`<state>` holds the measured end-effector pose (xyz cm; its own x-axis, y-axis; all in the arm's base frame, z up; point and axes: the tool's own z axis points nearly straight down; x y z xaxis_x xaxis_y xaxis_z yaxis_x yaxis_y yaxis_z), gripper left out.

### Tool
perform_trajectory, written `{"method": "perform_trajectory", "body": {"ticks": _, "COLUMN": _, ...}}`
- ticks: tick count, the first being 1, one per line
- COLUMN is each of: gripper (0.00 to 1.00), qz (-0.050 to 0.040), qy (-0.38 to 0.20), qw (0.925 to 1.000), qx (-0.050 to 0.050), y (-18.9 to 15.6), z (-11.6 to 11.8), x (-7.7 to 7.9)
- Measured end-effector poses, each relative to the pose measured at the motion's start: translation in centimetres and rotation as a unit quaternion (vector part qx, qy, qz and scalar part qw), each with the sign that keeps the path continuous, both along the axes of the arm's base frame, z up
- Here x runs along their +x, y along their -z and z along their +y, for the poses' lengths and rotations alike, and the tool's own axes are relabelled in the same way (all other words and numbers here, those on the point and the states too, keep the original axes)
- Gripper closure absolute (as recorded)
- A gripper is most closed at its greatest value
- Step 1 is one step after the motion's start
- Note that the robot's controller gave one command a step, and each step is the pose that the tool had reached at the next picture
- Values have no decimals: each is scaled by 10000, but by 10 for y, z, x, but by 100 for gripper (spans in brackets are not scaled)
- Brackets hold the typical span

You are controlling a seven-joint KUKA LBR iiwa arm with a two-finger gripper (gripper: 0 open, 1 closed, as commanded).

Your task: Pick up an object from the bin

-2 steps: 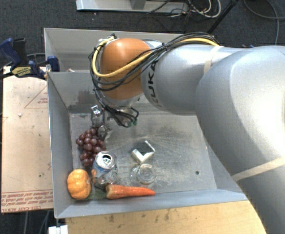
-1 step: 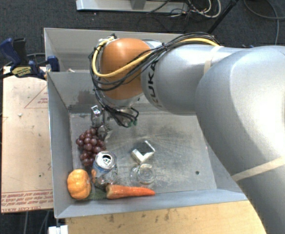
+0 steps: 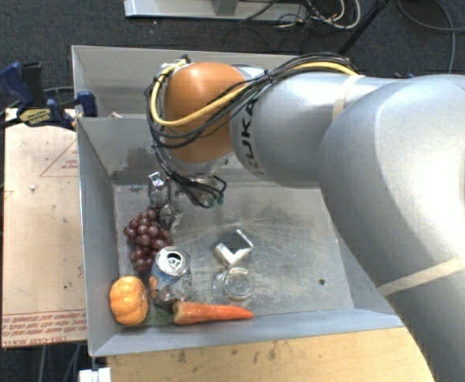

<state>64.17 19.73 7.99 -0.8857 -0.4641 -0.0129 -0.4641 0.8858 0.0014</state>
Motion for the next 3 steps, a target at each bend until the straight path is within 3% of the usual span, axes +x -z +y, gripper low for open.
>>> {"method": "perform_trajectory", "body": {"ticks": 3, "gripper": 100, "qz": 31, "qy": 4, "qw": 10000, "qx": -19, "y": -20, "z": 0, "x": 0}}
